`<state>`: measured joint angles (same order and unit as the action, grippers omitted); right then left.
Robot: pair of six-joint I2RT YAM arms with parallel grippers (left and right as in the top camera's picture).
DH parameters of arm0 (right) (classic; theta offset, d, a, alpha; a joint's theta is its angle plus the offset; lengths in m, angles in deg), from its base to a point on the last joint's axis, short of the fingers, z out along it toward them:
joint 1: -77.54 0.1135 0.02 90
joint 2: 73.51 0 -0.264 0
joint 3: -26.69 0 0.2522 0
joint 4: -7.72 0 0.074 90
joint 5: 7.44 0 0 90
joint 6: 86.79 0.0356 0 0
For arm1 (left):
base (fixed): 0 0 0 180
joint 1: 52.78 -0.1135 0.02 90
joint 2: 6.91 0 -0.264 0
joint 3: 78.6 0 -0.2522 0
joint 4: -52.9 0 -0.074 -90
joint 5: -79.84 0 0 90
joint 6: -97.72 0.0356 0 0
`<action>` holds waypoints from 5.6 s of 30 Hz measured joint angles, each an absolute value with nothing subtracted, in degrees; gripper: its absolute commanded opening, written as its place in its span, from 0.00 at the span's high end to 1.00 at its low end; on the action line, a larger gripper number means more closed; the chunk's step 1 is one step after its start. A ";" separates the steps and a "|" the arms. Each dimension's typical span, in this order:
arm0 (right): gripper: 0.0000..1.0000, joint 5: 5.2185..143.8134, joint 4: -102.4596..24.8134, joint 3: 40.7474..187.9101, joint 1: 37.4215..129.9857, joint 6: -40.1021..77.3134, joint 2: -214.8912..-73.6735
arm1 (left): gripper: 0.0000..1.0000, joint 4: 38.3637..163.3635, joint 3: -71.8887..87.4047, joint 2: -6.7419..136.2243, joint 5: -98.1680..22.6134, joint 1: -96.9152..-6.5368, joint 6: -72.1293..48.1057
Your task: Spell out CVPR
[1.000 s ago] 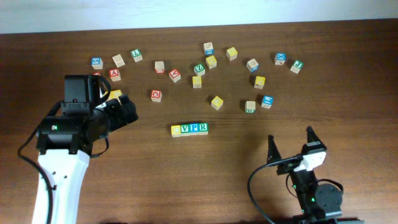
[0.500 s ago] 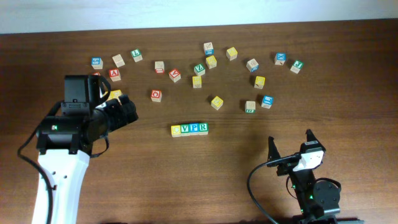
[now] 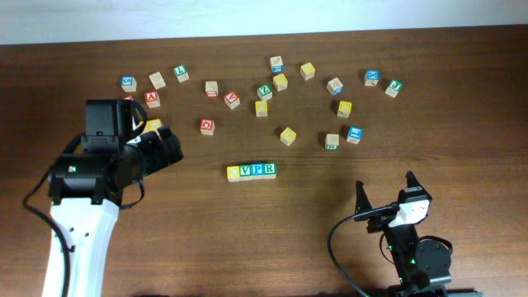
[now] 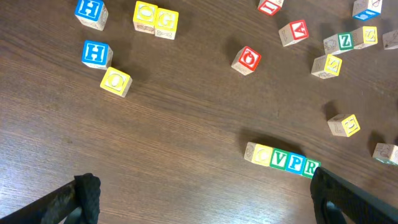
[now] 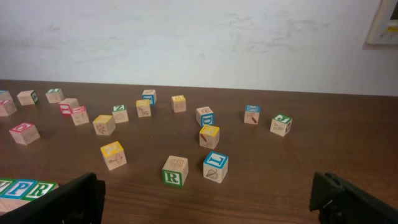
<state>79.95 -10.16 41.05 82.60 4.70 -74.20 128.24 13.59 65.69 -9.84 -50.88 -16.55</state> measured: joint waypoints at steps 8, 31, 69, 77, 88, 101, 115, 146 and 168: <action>0.02 80.12 -10.16 41.05 82.60 4.70 -74.20 | 0.01 134.82 14.14 67.29 -10.13 -50.88 -16.50; 0.02 80.36 -10.18 41.08 82.60 4.70 -74.15 | 0.01 66.95 84.34 -4.36 -14.70 -50.88 4.28; 0.02 80.36 -10.18 41.08 82.60 4.75 -74.13 | 0.01 70.76 86.99 -6.28 -4.16 -51.10 6.16; 0.02 80.36 -10.18 41.08 82.60 4.70 -74.13 | 0.01 70.76 86.99 -6.28 -4.16 -51.10 6.16; 0.02 81.02 -10.25 41.08 82.60 4.66 -74.13 | 0.01 70.76 86.99 -6.28 -4.16 -51.10 6.18; 0.02 81.24 -10.31 41.08 82.60 4.73 -74.13 | 0.01 70.76 86.99 -6.28 -4.16 -51.10 6.18; 0.02 81.26 -10.31 41.08 82.60 4.73 -74.13 | 0.01 70.76 86.99 -6.28 -4.16 -51.10 6.16; 0.02 81.26 -10.31 41.08 82.60 4.77 -74.13 | 0.01 70.76 86.99 -6.28 -4.16 -51.10 6.16; 0.02 81.26 -10.31 41.08 82.60 4.73 -74.13 | 0.01 70.76 86.99 -6.28 -4.16 -51.10 6.16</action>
